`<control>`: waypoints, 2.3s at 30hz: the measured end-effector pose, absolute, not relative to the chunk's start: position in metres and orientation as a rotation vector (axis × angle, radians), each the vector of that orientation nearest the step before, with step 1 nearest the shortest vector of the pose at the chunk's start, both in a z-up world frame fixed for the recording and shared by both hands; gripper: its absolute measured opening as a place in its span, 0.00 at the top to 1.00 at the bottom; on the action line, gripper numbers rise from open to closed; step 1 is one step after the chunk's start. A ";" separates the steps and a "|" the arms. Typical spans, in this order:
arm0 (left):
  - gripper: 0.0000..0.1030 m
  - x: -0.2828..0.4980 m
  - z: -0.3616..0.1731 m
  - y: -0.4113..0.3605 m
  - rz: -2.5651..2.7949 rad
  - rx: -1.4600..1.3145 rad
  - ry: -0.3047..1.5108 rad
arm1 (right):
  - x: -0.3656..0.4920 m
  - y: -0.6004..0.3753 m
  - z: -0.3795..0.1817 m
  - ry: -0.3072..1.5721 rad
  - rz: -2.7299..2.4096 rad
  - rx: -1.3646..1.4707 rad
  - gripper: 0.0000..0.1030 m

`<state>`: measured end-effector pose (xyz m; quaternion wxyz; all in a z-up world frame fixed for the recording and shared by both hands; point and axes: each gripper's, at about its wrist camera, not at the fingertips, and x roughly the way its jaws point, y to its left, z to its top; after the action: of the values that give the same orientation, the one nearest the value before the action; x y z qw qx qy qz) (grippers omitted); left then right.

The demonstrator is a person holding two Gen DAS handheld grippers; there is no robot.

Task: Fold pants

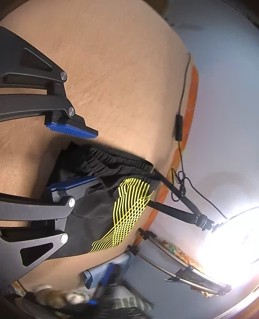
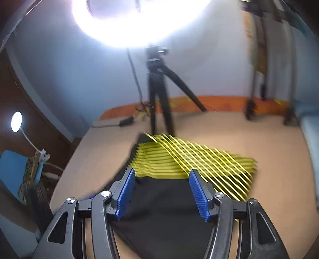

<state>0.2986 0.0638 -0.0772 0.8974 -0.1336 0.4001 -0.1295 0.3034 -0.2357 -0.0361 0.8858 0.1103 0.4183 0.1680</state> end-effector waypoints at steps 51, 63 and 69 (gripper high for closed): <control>0.33 0.435 -0.096 0.002 -0.299 -0.016 1.008 | 0.370 -0.320 -0.125 0.969 0.405 0.398 0.43; 0.73 0.412 -0.094 -0.014 -0.368 -0.005 0.942 | 0.372 -0.306 -0.129 0.948 0.366 0.367 0.80; 0.82 0.404 -0.087 -0.015 -0.366 -0.015 0.897 | 0.364 -0.292 -0.125 0.932 0.373 0.317 0.93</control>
<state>0.4042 -0.0150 -0.0871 0.8849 -0.0073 0.4313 -0.1759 0.3644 -0.2915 -0.1252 0.8647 0.1511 0.4447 0.1778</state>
